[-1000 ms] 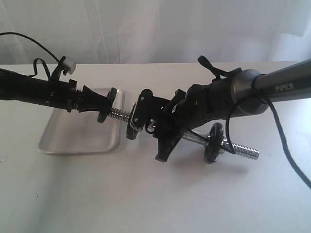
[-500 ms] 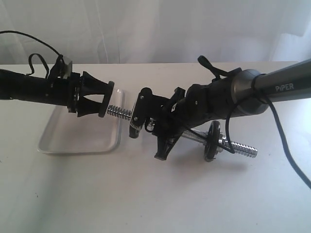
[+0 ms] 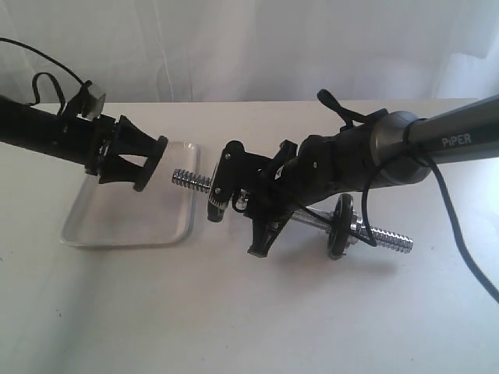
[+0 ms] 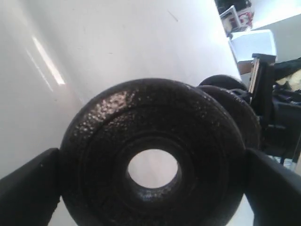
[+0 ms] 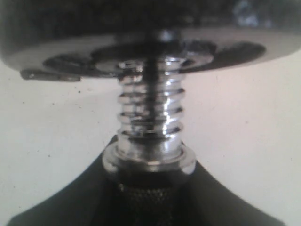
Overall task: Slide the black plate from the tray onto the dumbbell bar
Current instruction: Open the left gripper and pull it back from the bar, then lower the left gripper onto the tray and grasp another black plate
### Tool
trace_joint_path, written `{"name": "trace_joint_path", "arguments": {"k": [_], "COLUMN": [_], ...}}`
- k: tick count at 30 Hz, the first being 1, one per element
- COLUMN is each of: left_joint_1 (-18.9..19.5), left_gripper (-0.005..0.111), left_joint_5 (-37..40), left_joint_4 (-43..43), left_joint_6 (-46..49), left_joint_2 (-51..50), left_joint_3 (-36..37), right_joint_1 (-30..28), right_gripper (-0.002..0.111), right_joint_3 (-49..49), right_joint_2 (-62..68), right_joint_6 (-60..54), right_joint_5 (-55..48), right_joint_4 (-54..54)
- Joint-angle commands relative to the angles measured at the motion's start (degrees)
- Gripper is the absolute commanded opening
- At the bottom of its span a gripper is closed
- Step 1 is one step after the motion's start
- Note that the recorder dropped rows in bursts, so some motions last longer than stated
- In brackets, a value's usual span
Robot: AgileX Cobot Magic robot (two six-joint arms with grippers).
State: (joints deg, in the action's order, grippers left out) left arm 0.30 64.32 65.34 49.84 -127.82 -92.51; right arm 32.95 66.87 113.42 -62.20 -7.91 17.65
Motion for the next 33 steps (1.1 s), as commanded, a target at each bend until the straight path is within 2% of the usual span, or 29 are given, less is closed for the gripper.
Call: {"name": "trace_joint_path", "arguments": {"k": [1,6,14,21,22,24,27,29,30,31,33], "left_joint_1": [0.10,-1.97,-9.17,-13.64,-13.73,-14.05,-14.19,-14.19,-14.19,-14.19,-14.41], "left_gripper": [0.000,0.000,0.000,0.003,0.007,0.024,0.070,0.094,0.103,0.106,0.104], "left_joint_5": [3.90,-2.46,-14.24,-16.40,-16.20,-16.20,-16.32,-17.45,-17.87,-17.87,-17.71], "left_joint_4": [-7.64,-19.90,-40.01,-53.37,-53.55,-53.66,-55.20,-55.20,-55.66,-55.96,-57.01], "left_joint_6": [-2.43,-3.67,-8.90,-9.57,-9.57,-9.22,-9.21,-10.75,-11.14,-11.14,-10.51], "left_joint_2": [2.06,2.15,2.15,2.15,2.15,2.15,2.15,2.15,2.15,2.15,2.15], "left_joint_3": [-1.49,-1.49,-1.49,-1.49,-1.49,-1.49,-1.49,-1.49,-1.49,-1.49,-1.49], "right_joint_1": [-0.43,-0.43,-0.43,-0.43,-0.43,-0.43,-0.43,-0.43,-0.43,-0.43,-0.43], "right_gripper": [0.000,0.000,0.000,0.000,0.000,0.000,0.000,0.000,0.000,0.000,0.000], "right_joint_3": [1.67,1.67,1.67,1.67,1.67,1.67,1.67,1.67,1.67,1.67,1.67], "right_joint_2": [-3.41,-3.41,-3.41,-3.41,-3.41,-3.41,-3.41,-3.41,-3.41,-3.41,-3.41], "right_joint_6": [-0.14,-0.14,-0.14,-0.14,-0.14,-0.14,-0.14,-0.14,-0.14,-0.14,-0.14], "right_joint_5": [11.82,11.71,11.38,11.18,11.18,11.18,11.04,10.90,10.76,10.76,10.61], "right_joint_4": [0.44,0.44,0.44,0.44,0.44,0.44,0.44,0.44,0.44,0.44,0.44]}}
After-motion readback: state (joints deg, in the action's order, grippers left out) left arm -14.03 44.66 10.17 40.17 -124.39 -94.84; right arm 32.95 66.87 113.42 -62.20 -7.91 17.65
